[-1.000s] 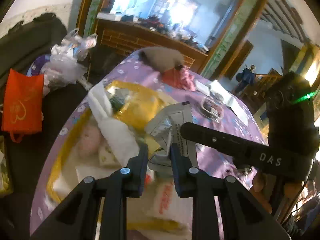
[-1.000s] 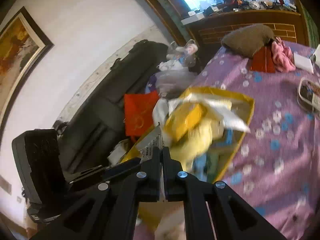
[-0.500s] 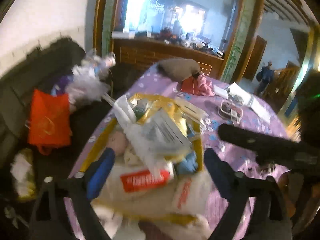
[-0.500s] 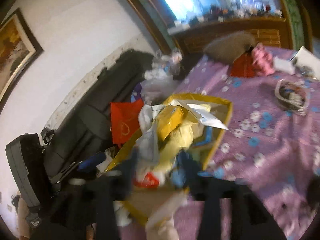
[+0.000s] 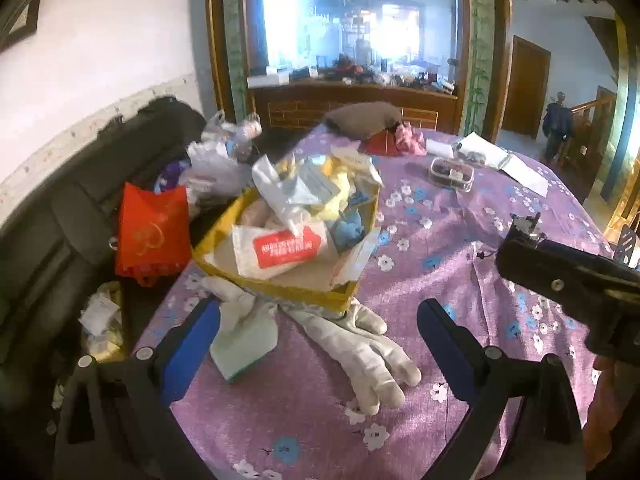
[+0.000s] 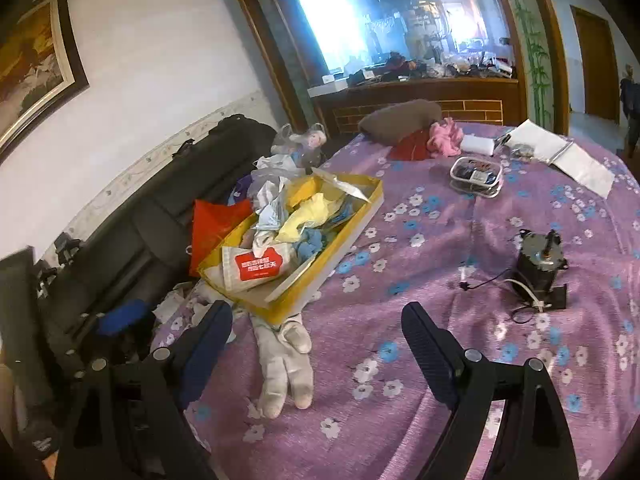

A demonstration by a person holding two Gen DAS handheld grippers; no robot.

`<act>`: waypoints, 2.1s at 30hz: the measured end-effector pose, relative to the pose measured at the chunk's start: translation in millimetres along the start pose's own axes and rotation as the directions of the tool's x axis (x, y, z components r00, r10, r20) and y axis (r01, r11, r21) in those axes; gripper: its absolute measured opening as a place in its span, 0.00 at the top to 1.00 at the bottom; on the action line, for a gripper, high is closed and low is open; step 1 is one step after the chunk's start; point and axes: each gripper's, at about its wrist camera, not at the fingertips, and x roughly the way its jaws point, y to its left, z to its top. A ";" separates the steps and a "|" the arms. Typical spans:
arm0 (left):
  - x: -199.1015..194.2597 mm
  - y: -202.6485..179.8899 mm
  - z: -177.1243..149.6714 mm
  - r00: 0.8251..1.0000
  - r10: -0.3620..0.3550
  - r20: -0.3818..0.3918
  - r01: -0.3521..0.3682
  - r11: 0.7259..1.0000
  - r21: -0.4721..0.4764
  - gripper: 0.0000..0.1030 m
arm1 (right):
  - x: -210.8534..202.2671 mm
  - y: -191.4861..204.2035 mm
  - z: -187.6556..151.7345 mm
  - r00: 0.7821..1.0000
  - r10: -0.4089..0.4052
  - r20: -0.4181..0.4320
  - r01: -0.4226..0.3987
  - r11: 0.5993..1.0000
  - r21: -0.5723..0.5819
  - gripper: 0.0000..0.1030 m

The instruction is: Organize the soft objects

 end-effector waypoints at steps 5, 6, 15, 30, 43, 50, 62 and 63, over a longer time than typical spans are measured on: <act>-8.2 0.6 3.5 1.000 0.022 0.015 -0.022 1.000 0.009 0.04 | 1.3 5.5 4.8 1.000 0.020 0.001 -0.020 1.000 -0.004 0.13; -7.5 0.9 3.7 1.000 0.023 0.013 -0.023 1.000 0.012 0.04 | 2.1 7.8 5.7 1.000 0.017 0.002 -0.017 1.000 -0.009 0.13; 26.6 4.2 13.0 0.999 0.043 -0.016 -0.043 0.999 0.009 0.04 | 32.1 0.7 14.5 0.999 -0.029 -0.035 0.028 0.999 -0.024 0.13; 104.0 15.6 30.2 0.994 0.074 -0.078 -0.075 0.997 -0.010 0.04 | 88.0 -10.1 36.0 0.981 -0.189 -0.054 0.182 0.977 -0.112 0.13; 116.5 17.0 36.4 0.988 0.123 -0.096 -0.124 0.992 -0.006 0.04 | 95.3 -20.3 44.2 0.983 -0.175 -0.057 0.169 0.980 -0.102 0.13; 112.7 19.5 39.7 0.989 0.127 -0.078 -0.127 0.992 0.008 0.04 | 99.0 -17.3 46.9 0.983 -0.170 -0.068 0.163 0.982 -0.100 0.13; 120.1 28.6 43.9 0.989 0.127 -0.073 -0.127 0.992 0.013 0.04 | 114.7 -10.9 52.4 0.981 -0.177 -0.083 0.168 0.980 -0.105 0.13; 121.2 29.3 44.2 0.989 0.128 -0.075 -0.127 0.992 0.013 0.04 | 115.6 -10.6 52.9 0.980 -0.179 -0.085 0.170 0.980 -0.108 0.13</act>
